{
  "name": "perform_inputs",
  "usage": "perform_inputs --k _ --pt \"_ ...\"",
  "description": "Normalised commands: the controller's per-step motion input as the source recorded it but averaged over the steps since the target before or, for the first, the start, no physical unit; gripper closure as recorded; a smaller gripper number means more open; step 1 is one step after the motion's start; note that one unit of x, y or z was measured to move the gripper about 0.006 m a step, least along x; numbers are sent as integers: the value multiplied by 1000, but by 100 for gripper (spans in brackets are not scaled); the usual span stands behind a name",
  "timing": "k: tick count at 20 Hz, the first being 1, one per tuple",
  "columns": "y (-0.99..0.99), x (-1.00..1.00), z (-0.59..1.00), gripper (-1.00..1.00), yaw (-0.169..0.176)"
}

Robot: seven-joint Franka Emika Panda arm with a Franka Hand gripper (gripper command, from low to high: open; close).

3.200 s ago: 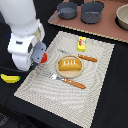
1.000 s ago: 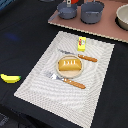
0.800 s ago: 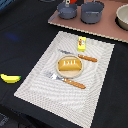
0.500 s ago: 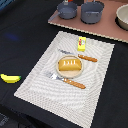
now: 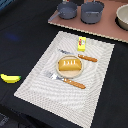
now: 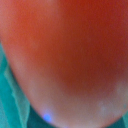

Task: Interact with the objects in diverse but meaningful ways.

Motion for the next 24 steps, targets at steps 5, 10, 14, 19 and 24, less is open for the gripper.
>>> perform_inputs --k 5,10,14,19,24 --pt "204 0 -212 -100 0" --pt "209 -2 -16 -100 0" --pt "202 0 0 -100 0" --pt "50 -17 89 -100 -5" --pt "-730 -91 269 -100 -49"
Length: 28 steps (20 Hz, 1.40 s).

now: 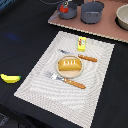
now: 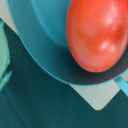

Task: Interact with the objects in diverse but meaningful ways.

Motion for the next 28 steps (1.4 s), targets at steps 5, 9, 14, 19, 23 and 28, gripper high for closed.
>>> perform_inputs --k 5,9,14,19,23,28 --pt "-879 -66 284 -100 -31" --pt "-972 -9 201 -100 -1" --pt "-1000 0 62 -100 0" --pt "-1000 0 0 -100 0" --pt "-1000 0 -26 -100 0" --pt "-1000 0 -32 -100 0"
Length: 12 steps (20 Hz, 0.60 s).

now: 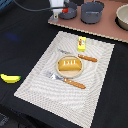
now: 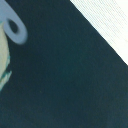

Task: Interact with the objects in diverse but meaningful ways.

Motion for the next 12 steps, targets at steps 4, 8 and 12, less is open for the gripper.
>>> perform_inputs --k 4,8,12 --pt "-1000 0 -81 -100 0" --pt "-1000 0 -132 -100 -5" --pt "-994 0 -174 -100 -12"
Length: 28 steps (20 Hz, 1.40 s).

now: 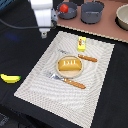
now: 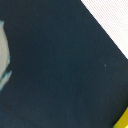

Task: Interact with the objects in diverse but meaningful ways.

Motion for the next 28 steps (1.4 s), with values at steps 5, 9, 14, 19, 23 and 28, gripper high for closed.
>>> perform_inputs --k 5,9,14,19,23,28 --pt "-961 0 -200 -100 -27" --pt "-797 0 -288 -100 -87" --pt "-701 3 -123 -100 -110" --pt "-690 233 125 -100 -84" --pt "-633 103 35 -100 -58" --pt "-306 44 -134 -100 -2"
